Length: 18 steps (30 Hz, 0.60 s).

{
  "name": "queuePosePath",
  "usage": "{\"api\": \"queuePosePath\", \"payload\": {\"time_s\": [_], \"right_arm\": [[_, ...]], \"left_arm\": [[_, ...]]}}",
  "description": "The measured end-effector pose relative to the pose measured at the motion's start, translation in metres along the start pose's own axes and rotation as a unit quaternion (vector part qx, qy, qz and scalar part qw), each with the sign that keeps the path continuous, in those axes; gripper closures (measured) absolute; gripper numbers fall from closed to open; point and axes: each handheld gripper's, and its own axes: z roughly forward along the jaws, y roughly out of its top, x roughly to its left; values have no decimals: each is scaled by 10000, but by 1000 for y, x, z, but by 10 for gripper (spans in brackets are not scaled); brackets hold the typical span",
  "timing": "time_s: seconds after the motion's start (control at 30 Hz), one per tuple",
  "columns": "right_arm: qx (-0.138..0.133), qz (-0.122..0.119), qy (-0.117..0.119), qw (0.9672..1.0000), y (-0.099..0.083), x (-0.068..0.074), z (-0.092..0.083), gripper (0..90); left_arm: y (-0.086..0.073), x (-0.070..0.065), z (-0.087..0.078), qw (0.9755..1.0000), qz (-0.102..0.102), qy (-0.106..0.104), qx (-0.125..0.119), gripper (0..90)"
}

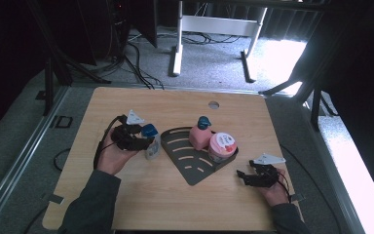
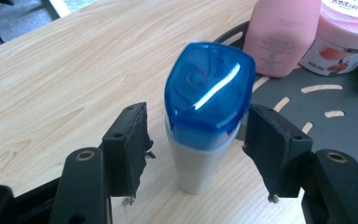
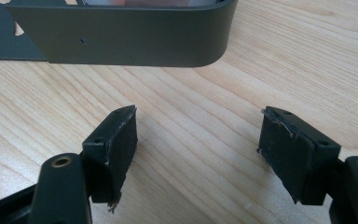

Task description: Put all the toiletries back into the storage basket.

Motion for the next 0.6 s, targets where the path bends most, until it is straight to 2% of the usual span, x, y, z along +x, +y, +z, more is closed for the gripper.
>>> {"api": "queuePosePath", "payload": {"time_s": [0.17,0.6], "right_arm": [[-1,5,-4,10000,0,0,0,274],[0,9,-4,10000,0,0,0,274]], "left_arm": [[5,0,6,9998,70,-86,139,402],[19,3,19,9988,176,-97,440,383]]}}
